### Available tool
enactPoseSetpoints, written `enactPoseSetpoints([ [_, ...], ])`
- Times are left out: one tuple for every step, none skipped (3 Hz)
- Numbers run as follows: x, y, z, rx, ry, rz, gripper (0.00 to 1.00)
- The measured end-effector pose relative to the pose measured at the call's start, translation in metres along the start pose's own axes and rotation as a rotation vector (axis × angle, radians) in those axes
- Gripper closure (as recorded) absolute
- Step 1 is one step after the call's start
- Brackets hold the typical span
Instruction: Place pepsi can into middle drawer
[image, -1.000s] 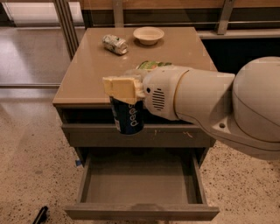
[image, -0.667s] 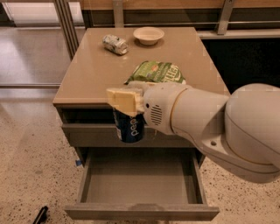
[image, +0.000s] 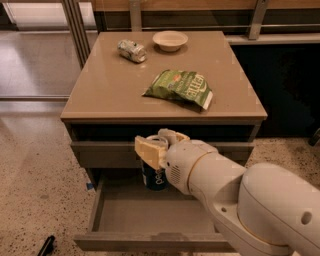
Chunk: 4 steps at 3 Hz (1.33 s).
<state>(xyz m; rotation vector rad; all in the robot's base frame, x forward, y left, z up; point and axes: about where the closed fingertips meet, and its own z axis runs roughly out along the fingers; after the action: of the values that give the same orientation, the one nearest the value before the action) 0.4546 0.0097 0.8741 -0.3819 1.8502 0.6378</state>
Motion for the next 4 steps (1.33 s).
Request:
enactPoseSetpoints([
  [0.07, -0.008, 0.005, 0.047, 0.045, 0.009, 1.0],
  [0.07, -0.008, 0.005, 0.047, 0.045, 0.009, 1.0],
  [0.079, -0.016, 0.015, 0.062, 0.053, 0.002, 1.0],
  [0.098, -0.033, 0.032, 0.092, 0.065, -0.007, 1.0],
])
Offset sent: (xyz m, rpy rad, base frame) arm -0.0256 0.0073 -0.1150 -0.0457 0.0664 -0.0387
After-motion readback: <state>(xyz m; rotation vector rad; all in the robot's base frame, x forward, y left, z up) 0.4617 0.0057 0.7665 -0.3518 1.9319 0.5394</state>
